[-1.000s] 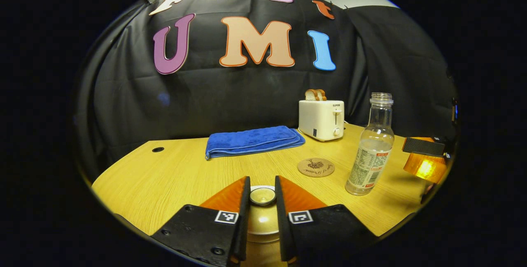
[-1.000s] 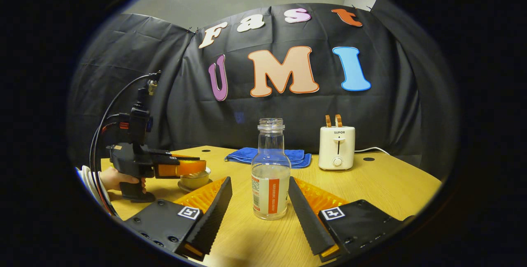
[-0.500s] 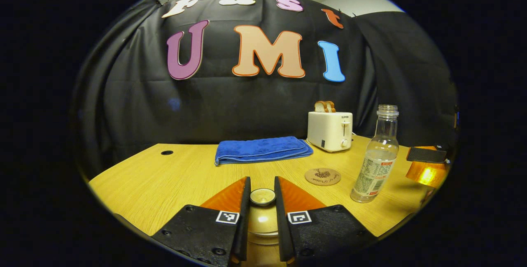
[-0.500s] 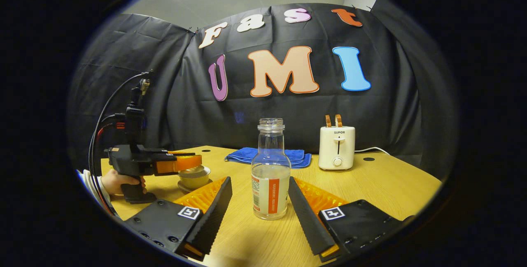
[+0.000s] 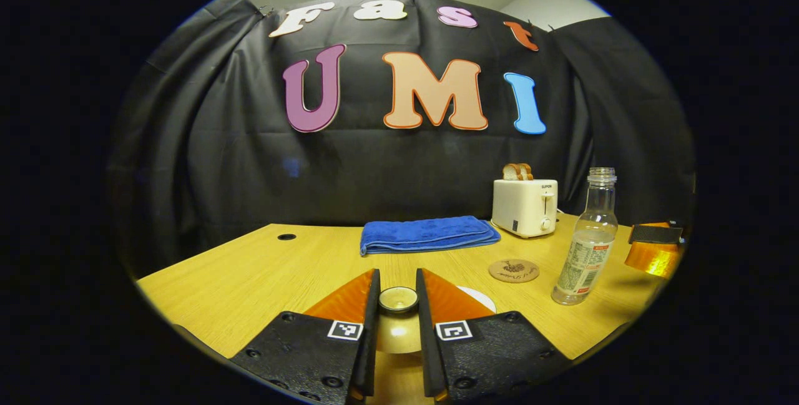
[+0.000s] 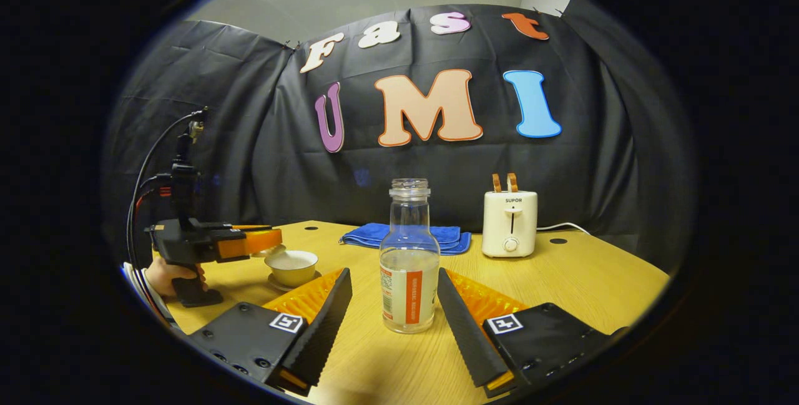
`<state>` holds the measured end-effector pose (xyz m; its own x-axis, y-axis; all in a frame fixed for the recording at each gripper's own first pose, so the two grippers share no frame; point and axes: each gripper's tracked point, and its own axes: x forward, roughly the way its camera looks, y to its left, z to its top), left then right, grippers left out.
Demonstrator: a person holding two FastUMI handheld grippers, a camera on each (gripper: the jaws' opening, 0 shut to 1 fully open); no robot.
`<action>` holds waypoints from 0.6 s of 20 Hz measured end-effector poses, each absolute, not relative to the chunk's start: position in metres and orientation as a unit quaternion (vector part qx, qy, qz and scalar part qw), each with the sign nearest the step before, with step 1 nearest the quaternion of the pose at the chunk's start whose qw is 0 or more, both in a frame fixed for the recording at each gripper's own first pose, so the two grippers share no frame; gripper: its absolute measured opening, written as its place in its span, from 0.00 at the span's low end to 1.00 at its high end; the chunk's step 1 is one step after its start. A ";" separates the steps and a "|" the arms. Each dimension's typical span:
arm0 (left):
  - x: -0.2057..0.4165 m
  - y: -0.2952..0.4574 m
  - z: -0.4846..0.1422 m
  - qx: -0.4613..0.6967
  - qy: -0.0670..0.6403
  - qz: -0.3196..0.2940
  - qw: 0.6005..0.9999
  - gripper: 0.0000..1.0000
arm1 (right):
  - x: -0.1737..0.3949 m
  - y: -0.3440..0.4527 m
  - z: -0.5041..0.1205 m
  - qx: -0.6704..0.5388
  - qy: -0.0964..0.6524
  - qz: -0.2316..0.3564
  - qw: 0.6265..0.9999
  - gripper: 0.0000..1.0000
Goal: Open the teacup lid with one hand, grasp the water bottle and pour water into the teacup with the other hand; after pouring, place the water bottle on the coaster and then close the teacup lid.
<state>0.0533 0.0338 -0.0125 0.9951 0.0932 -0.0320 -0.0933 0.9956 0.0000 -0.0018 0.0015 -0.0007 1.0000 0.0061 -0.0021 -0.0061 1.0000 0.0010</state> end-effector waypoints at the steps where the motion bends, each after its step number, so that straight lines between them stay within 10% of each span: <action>1: 0.049 0.040 -0.013 -0.001 0.017 0.051 0.999 0.28 | -0.003 0.000 -0.001 0.000 0.001 0.000 1.000 0.94; 12: 0.023 0.082 -0.008 -0.002 0.003 0.088 0.996 0.28 | 0.037 -0.010 -0.023 -0.004 0.071 -0.027 0.997 0.90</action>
<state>0.0227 0.0823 -0.0082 0.9845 0.1753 -0.0066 -0.1754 0.9845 -0.0028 0.0373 -0.0099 -0.0227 0.9884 -0.0534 -0.1420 0.0523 0.9986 -0.0116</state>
